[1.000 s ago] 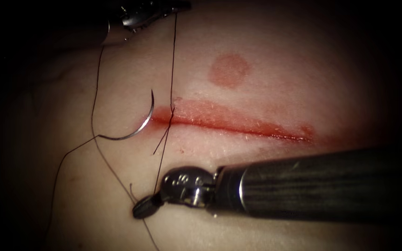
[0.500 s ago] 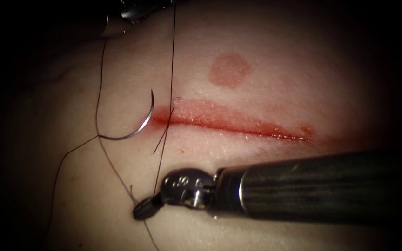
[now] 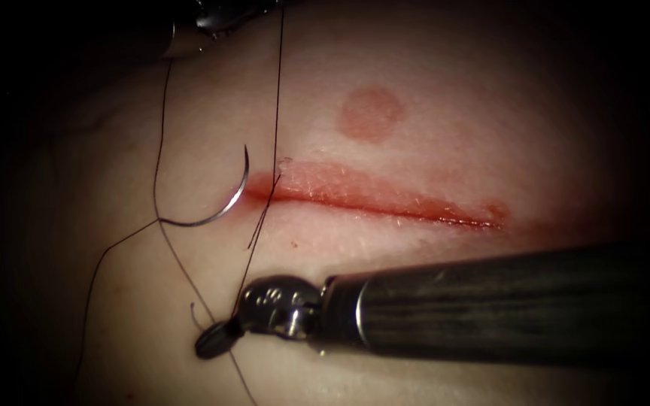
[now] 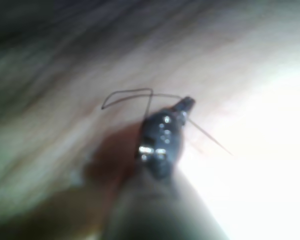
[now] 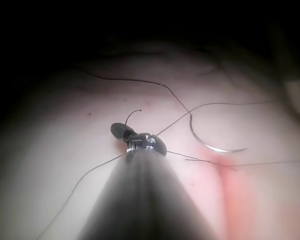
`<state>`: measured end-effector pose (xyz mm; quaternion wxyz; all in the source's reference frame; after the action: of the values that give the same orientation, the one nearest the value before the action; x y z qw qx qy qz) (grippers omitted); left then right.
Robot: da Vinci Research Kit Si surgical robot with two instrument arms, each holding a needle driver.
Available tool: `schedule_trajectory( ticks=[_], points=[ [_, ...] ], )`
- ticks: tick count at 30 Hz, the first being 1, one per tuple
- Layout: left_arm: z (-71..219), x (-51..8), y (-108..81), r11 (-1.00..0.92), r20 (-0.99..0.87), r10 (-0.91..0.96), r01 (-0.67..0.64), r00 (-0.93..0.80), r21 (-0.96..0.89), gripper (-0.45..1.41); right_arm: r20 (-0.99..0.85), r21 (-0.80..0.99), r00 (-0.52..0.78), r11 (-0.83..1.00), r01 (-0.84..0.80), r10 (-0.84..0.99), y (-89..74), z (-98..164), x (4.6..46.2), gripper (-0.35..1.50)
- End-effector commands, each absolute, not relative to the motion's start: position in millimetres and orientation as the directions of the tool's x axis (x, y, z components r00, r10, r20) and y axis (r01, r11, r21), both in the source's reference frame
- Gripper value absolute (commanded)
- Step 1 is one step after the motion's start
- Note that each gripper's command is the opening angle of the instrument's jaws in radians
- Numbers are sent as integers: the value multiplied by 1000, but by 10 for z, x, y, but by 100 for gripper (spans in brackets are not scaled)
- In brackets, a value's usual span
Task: Wound Closure
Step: Tighten the knot by pulling the left gripper up.
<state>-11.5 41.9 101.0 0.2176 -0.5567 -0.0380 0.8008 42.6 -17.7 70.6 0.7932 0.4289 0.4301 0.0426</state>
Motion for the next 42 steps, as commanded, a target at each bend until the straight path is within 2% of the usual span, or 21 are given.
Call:
schedule_trajectory(
  ticks=[1,11,22,27,40,41,42],
  points=[
    [1016,-119,423,-906,-877,384,-302,-289,-297,-35,-646,719,625,625,304,438,-181,705,429,-35],
    [1016,-120,424,-908,-878,377,-304,-296,-288,-35,-640,734,635,590,336,433,-184,721,443,-35],
    [1019,-124,435,-905,-876,378,-318,-299,-282,-35,-609,767,675,526,368,416,-189,732,439,-35],
    [1021,-127,434,-906,-877,376,-315,-299,-281,-35,-570,788,729,503,355,379,-192,743,439,-35],
    [1020,-128,426,-914,-879,373,-280,-298,-293,-35,-550,797,740,509,325,388,-193,749,438,-35],
    [1019,-128,423,-916,-879,373,-271,-299,-296,-35,-547,794,742,522,312,387,-192,747,437,0],
    [1017,-127,419,-917,-878,373,-264,-299,-299,-35,-541,789,749,537,297,381,-190,746,435,27]
  ],
)
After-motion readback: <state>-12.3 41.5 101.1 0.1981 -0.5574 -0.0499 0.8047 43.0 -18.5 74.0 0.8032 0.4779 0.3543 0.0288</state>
